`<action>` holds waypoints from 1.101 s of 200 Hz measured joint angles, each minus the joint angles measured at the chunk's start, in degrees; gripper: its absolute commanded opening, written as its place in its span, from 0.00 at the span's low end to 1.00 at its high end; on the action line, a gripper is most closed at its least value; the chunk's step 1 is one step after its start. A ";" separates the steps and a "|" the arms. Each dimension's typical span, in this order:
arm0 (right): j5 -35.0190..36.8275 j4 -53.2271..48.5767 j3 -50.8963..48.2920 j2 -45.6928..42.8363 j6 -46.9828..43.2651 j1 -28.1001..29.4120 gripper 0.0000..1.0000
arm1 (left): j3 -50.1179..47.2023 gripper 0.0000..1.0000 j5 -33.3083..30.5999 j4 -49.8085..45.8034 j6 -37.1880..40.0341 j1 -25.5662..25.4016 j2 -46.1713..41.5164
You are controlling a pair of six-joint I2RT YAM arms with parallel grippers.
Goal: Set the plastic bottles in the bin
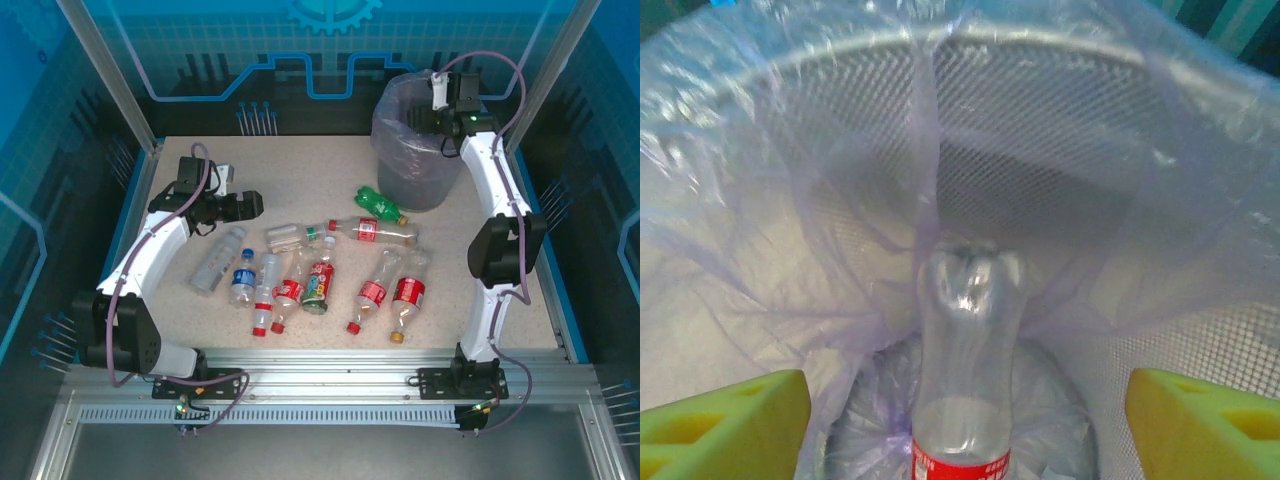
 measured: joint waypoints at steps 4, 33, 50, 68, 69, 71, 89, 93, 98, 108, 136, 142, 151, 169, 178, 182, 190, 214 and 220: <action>0.00 -0.24 0.50 0.00 0.00 0.00 0.83 | 0.00 0.99 0.00 0.00 0.07 0.00 0.00; 0.00 -2.60 4.31 -0.02 0.00 0.00 0.84 | 0.00 0.99 -0.52 -0.68 1.03 0.00 0.00; -0.04 -3.89 5.97 -0.46 0.02 0.00 0.84 | 0.22 0.99 -1.57 -2.56 2.29 0.00 0.22; -0.24 -5.75 6.12 -2.08 0.26 0.00 0.85 | 2.08 0.99 -3.78 -6.32 4.61 0.00 1.77; -0.28 -5.86 6.12 -2.32 0.31 0.00 0.85 | 2.27 0.99 -4.20 -6.71 4.85 -0.02 1.97; -0.31 -6.14 6.12 -2.49 0.42 0.00 0.85 | 2.49 0.99 -4.35 -6.99 5.11 0.00 2.16; -0.74 -7.45 4.90 -5.86 0.96 0.00 0.86 | 4.66 0.99 -8.44 -11.04 7.76 0.00 4.17; -0.87 -7.50 3.98 -7.10 1.16 0.00 0.86 | 5.03 0.99 -9.40 -11.96 8.35 0.00 4.57; -1.14 -7.67 2.73 -8.83 1.38 0.02 0.87 | 5.40 0.99 -10.38 -12.98 9.01 0.00 5.01; -1.57 -8.11 -0.02 -12.20 1.57 0.07 0.87 | 5.90 0.99 -11.82 -14.73 9.92 0.00 5.64; -2.82 -8.26 -10.51 -22.60 2.69 0.55 0.88 | 7.04 0.99 -13.84 -20.26 12.24 0.02 7.96; -3.26 -8.20 -13.18 -24.68 3.08 0.61 0.87 | 7.21 0.99 -14.23 -21.38 12.50 0.11 8.72; -3.69 -7.93 -17.57 -27.76 3.65 0.68 0.88 | 7.21 0.99 -14.75 -22.75 12.94 0.26 9.79; -4.79 -7.37 -25.14 -31.89 4.81 0.68 0.88 | 6.69 0.99 -14.99 -24.57 13.44 1.09 11.08; -5.27 -7.23 -28.35 -33.29 5.49 0.68 0.88 | 6.10 0.98 -15.04 -25.14 13.46 1.84 11.15; -5.51 -7.13 -29.59 -33.73 5.73 0.68 0.87 | 5.86 0.98 -15.04 -25.42 13.46 2.21 11.15; -6.05 -6.93 -32.09 -34.51 6.34 0.66 0.88 | 5.31 0.97 -15.06 -25.90 13.44 3.15 11.17; -6.97 -6.10 -37.40 -35.89 7.63 0.66 0.88 | 3.96 0.96 -15.08 -26.95 13.49 5.70 12.04; -7.21 -5.95 -38.21 -36.06 7.85 0.63 0.88 | 3.69 0.96 -15.10 -27.12 13.49 6.01 12.46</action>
